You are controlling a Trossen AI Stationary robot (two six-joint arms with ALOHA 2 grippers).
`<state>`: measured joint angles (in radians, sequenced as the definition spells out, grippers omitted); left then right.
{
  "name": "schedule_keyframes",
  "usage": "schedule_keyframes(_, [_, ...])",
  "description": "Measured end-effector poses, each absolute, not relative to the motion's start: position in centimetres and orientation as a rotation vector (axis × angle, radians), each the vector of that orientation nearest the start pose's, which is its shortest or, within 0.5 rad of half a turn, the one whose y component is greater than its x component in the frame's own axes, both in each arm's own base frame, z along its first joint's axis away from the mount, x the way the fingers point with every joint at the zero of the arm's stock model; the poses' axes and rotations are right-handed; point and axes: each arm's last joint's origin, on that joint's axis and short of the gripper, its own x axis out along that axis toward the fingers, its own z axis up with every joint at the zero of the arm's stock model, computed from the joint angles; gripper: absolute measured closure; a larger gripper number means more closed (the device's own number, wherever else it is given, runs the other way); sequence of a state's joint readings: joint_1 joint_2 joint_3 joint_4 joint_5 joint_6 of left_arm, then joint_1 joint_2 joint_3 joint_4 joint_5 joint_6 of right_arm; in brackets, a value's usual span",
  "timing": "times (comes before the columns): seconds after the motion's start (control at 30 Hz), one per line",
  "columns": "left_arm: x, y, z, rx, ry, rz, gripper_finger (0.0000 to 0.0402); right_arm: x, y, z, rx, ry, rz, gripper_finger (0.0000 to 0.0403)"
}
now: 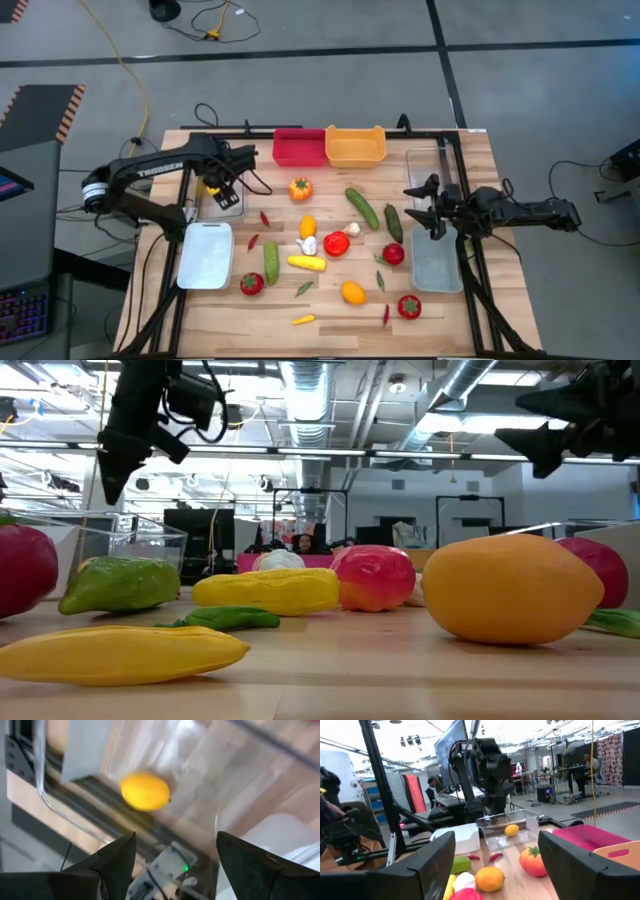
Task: Sort produce into baskets
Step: Put the yellow lemon into the left transparent bin
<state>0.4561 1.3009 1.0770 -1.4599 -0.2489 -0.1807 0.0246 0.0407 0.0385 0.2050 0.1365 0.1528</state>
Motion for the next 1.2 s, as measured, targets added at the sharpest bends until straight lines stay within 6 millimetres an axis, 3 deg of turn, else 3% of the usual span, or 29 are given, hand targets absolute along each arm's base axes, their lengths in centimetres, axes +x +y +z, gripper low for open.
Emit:
schedule_keyframes(0.27, [16.1,8.7,28.1,-0.324,1.475,0.728,0.0138,10.0,0.1,22.7,0.167,-0.188,-0.073,0.0091])
schedule_keyframes(0.47, [16.0,8.6,28.4,-0.329,1.441,0.737,0.0138,12.2,0.9,25.7,0.185,-0.026,-0.022,0.0091])
schedule_keyframes(0.87, [16.0,8.6,28.4,-0.33,1.439,0.738,0.0138,20.2,5.2,30.0,0.307,0.468,0.048,0.0091])
schedule_keyframes(1.03, [16.0,8.6,28.4,-0.33,1.439,0.738,0.0138,23.6,8.0,30.0,0.354,0.635,0.044,0.0091])
schedule_keyframes(1.2, [16.0,8.6,28.4,-0.32,1.444,0.729,0.0138,26.7,10.7,28.7,0.389,0.758,0.029,0.0092])
